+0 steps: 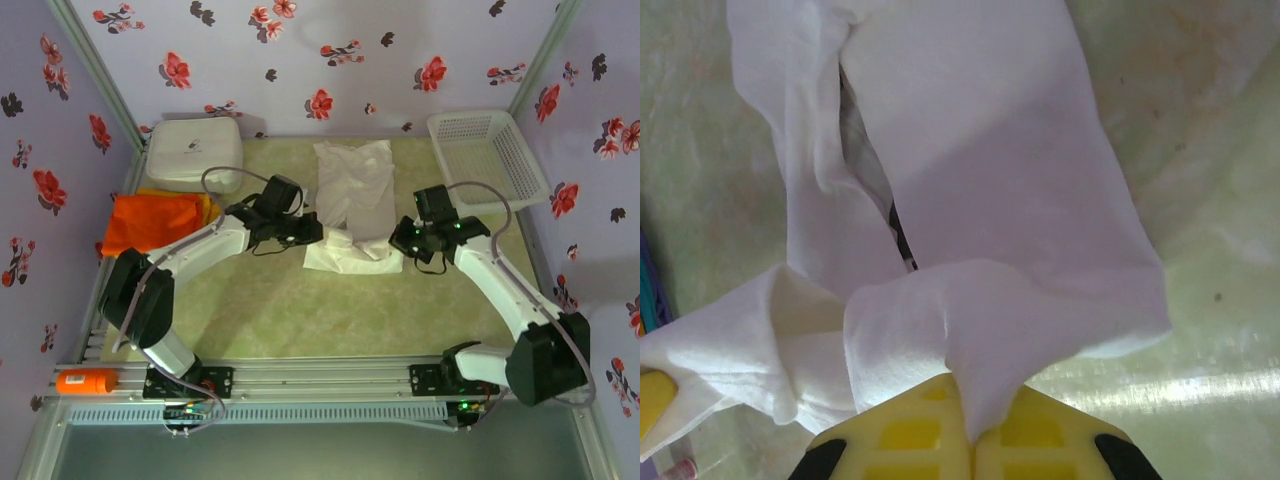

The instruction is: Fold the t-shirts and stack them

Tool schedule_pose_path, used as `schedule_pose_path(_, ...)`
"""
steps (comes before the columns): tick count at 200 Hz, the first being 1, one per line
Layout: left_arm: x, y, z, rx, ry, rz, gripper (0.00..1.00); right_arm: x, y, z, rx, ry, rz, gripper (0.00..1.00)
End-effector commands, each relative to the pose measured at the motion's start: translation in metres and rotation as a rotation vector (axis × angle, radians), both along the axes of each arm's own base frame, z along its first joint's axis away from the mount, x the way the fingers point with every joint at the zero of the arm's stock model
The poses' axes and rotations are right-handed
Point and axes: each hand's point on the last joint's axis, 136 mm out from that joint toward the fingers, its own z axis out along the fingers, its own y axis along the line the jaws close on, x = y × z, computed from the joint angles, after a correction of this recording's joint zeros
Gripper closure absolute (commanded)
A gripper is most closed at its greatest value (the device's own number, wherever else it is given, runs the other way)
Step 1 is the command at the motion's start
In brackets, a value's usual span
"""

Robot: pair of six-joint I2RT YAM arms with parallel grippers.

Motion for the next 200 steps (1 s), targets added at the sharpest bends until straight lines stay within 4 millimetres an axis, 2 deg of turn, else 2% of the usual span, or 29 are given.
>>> schedule_pose_path(1, 0.019, -0.004, 0.009, -0.003, -0.049, -0.035, 1.00, 0.029, 0.005, 0.014, 0.019, -0.078, 0.057, 1.00)
schedule_pose_path(43, 0.053, -0.005, 0.000, 0.026, -0.074, -0.036, 1.00, 0.073, 0.002, 0.011, 0.003, -0.106, 0.065, 1.00)
schedule_pose_path(103, 0.088, -0.003, -0.020, 0.046, -0.094, -0.015, 1.00, 0.123, 0.002, -0.012, 0.032, -0.099, 0.073, 1.00)
schedule_pose_path(140, 0.099, 0.001, -0.032, 0.058, -0.095, 0.000, 1.00, 0.140, 0.007, -0.032, 0.047, -0.070, 0.084, 1.00)
schedule_pose_path(200, 0.117, 0.000, -0.043, 0.051, -0.105, 0.014, 0.98, 0.149, -0.001, -0.059, 0.032, -0.008, 0.060, 1.00)
